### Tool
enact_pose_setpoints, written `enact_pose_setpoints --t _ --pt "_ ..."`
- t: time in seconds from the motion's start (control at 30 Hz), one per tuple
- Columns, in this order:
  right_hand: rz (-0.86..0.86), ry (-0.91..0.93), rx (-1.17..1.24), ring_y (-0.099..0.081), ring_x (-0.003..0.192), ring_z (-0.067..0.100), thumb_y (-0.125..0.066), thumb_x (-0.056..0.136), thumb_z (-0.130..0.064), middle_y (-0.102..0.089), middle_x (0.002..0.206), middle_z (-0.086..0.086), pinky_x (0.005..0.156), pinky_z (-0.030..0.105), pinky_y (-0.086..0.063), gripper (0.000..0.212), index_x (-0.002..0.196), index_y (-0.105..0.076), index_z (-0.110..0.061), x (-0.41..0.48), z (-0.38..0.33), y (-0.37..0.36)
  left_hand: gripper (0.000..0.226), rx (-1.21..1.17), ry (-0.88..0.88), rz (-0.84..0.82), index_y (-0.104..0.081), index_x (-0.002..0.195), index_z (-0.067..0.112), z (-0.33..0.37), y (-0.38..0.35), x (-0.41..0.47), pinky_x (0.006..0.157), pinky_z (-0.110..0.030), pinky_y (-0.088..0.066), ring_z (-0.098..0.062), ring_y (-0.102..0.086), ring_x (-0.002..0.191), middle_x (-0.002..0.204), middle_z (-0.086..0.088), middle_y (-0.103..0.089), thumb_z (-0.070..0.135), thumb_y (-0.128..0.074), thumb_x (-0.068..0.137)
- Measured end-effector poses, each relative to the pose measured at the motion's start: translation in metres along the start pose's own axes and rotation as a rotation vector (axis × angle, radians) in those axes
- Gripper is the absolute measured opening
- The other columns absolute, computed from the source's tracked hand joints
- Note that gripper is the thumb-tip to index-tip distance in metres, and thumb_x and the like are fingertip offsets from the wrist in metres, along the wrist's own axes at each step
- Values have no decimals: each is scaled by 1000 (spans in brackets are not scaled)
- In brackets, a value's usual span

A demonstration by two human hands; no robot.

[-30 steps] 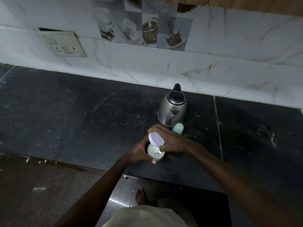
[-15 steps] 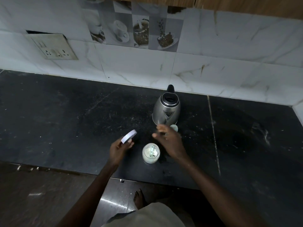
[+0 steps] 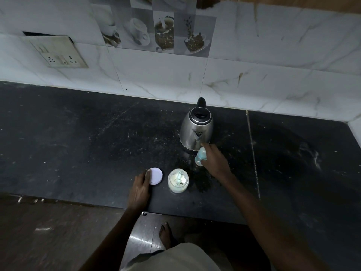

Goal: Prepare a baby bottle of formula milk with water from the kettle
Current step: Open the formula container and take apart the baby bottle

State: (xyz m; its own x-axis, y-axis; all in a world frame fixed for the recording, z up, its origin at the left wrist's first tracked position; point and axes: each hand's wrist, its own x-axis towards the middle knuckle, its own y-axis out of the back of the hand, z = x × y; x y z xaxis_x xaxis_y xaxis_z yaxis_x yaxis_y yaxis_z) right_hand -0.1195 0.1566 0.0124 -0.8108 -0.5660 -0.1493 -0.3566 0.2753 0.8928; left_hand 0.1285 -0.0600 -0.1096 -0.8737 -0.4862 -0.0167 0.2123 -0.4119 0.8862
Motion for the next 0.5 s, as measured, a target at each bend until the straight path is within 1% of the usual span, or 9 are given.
enact_pose_setpoints --t 0.03,0.07,0.13,0.17,0.2,0.3,0.33,0.4,0.5 --pt "5 5 -13 -60 120 32 -81 82 -18 -55 133 9 94 48 -56 79 152 -44 -23 0 0 1 84 -16 18 -33 -45 152 6 -1 2 -1 84 -54 -60 -45 -56 120 146 -22 -54 -14 -69 74" --pt "7 11 -26 -61 119 32 -80 83 -18 -56 131 9 94 48 -56 75 150 -46 -22 1 0 2 83 -8 -5 -44 -45 153 6 -2 4 -1 88 -54 -59 -45 -56 123 148 -22 -53 -14 -65 75" --pt "-9 25 -44 -62 117 32 -81 81 -20 -58 129 9 93 47 -55 70 145 -51 -20 -1 1 6 75 -27 -42 -37 -46 154 7 -4 11 -5 105 -52 -52 -42 -52 135 155 -20 -48 -8 -52 81" --pt "-27 31 -56 -62 116 32 -82 81 -22 -58 129 8 93 46 -55 69 143 -52 -21 -3 1 7 69 -46 -56 -15 -46 155 7 -2 15 -7 114 -48 -46 -39 -49 141 159 -18 -45 -2 -46 86" --pt "-47 34 -67 -62 117 32 -82 81 -23 -59 130 8 93 46 -55 68 142 -53 -21 -7 1 9 63 -79 -68 27 -45 156 7 3 19 -9 119 -42 -40 -34 -45 146 162 -14 -43 5 -42 93" --pt "-89 38 -96 -63 116 30 -82 80 -25 -58 132 5 92 42 -55 64 138 -55 -22 -27 1 7 53 -285 -75 155 -40 158 7 36 30 -11 123 -27 -32 -14 -36 153 166 0 -37 23 -39 107" --pt "-93 38 -107 -63 115 29 -81 80 -25 -58 132 4 91 41 -55 63 137 -55 -22 -35 1 5 52 -338 -98 186 -40 157 7 53 33 -11 124 -24 -30 -11 -35 153 165 1 -37 24 -42 108" --pt "-91 31 -127 -64 114 29 -80 79 -25 -58 132 4 89 41 -56 63 137 -55 -21 -51 1 -1 52 -396 -195 215 -43 156 6 92 36 -12 124 -23 -28 -10 -36 152 163 -2 -42 17 -53 106" --pt "-89 -13 -162 -64 112 29 -78 81 -27 -58 129 5 84 43 -58 61 137 -54 -21 -72 -1 -6 58 -462 -369 115 -42 155 3 145 25 -21 125 -27 -29 -14 -38 152 162 -6 -44 0 -57 99"
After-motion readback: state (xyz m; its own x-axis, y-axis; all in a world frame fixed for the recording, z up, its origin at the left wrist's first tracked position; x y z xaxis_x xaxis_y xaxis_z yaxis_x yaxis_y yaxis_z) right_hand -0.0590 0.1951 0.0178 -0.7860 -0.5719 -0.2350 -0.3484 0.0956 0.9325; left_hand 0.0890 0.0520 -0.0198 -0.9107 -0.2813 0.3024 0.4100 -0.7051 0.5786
